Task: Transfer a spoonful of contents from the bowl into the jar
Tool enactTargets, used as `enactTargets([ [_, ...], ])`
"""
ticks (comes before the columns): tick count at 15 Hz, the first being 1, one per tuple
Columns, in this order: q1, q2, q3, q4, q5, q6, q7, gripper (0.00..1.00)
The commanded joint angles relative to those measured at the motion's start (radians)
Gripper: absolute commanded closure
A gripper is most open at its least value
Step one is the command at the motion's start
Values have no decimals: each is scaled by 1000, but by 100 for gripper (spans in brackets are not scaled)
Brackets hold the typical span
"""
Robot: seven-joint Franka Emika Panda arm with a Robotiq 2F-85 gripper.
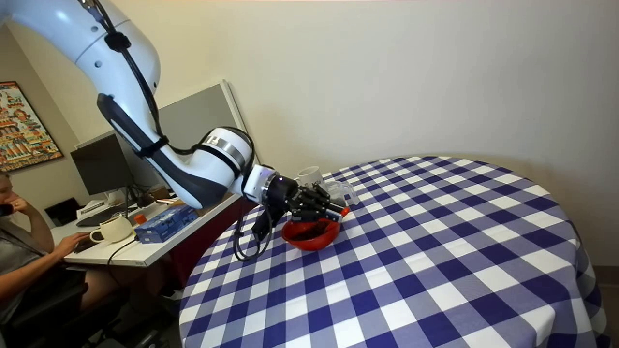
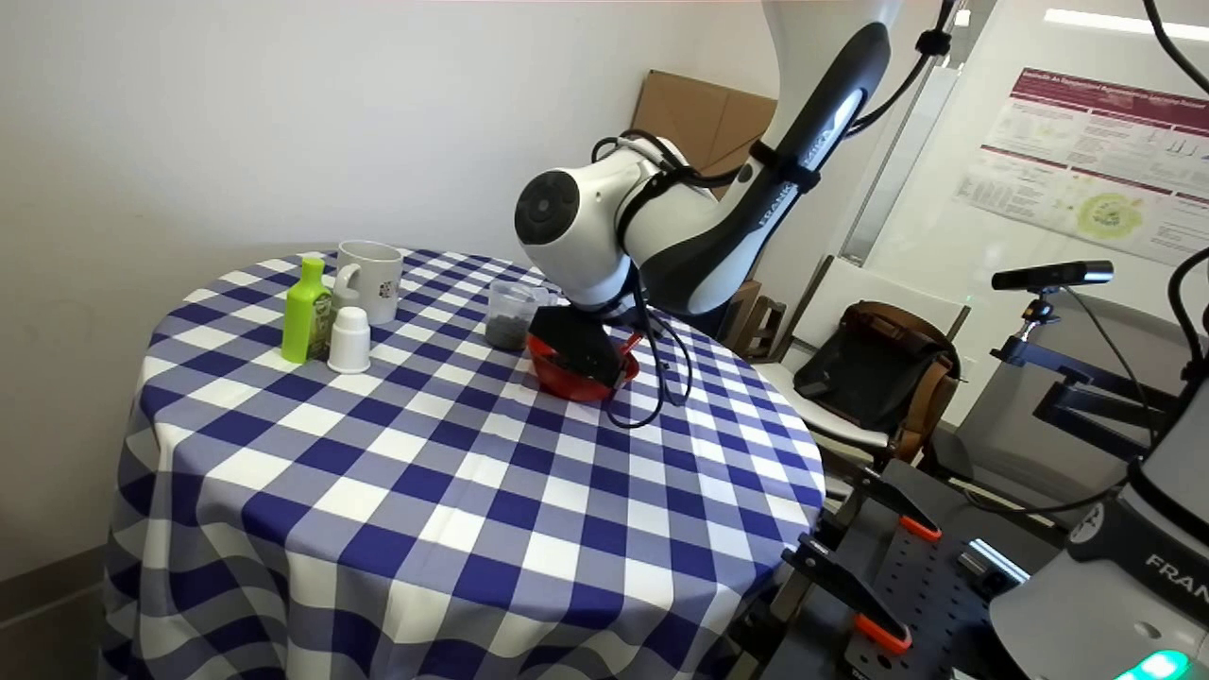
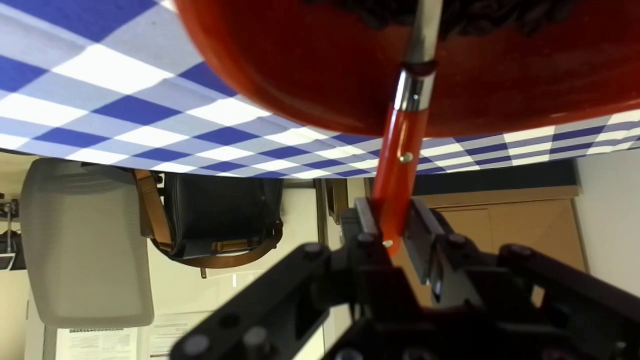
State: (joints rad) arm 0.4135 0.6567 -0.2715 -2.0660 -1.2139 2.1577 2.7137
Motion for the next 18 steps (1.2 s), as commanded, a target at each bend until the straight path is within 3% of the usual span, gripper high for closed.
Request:
enactTargets([
  [1, -10, 2, 1, -9, 23, 27, 31, 95],
  [6, -22, -11, 10, -13, 42, 47, 22, 95],
  [7, -120, -29, 114, -6, 4, 3, 29, 95],
  [13, -230, -65, 230, -11, 26, 20, 14, 95],
  [18, -269, -82, 271, -16, 26, 27, 12, 95],
])
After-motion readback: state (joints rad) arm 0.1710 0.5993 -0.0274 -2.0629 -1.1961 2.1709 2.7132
